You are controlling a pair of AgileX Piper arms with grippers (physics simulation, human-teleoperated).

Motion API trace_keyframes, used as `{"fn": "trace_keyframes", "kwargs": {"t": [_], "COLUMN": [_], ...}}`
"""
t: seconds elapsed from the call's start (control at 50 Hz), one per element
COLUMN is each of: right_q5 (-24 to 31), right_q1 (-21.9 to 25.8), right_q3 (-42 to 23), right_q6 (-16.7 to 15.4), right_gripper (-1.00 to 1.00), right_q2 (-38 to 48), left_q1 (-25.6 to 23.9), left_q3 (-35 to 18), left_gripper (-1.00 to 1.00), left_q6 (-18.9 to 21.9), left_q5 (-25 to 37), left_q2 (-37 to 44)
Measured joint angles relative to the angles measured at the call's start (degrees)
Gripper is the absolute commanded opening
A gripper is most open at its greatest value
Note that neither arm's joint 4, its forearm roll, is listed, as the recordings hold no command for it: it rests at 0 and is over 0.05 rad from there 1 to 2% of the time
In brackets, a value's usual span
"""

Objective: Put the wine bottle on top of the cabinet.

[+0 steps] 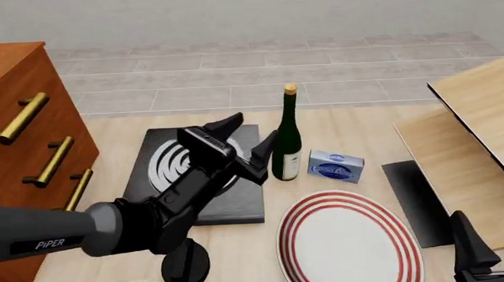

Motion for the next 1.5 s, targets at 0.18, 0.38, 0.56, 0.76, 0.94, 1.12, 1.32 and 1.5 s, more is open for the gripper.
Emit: {"fn": "trace_keyframes", "kwargs": {"t": [0.18,0.38,0.56,0.76,0.94,1.12,1.32,1.5], "right_q5": [0.0,0.0,0.0,0.0,0.0,0.0,0.0,0.0], "right_q1": [0.0,0.0,0.0,0.0,0.0,0.0,0.0,0.0], "right_q3": [0.0,0.0,0.0,0.0,0.0,0.0,0.0,0.0], "right_q6": [0.0,0.0,0.0,0.0,0.0,0.0,0.0,0.0], "right_gripper": [1.00,1.00,1.00,1.00,1.00,1.00,1.00,1.00], "right_q2": [0.0,0.0,0.0,0.0,0.0,0.0,0.0,0.0], "left_q1": [0.6,1.0,1.2,1.4,1.6,1.5,1.5,2.0], "left_q3": [-2.1,-4.6,-6.5,-9.0,-11.0,-13.2,-15.8,-18.9], "left_gripper": [1.00,1.00,1.00,1.00,1.00,1.00,1.00,1.00], "left_q6": [0.6,0.3,0.3,0.3,0.3,0.4,0.4,0.2], "left_q5": [-0.6,-0.6,-0.7,-0.7,-0.6,-0.4,0.0,0.9], "left_q2": [3.0,5.7,7.4,9.5,11.2,13.0,15.1,17.1]}}
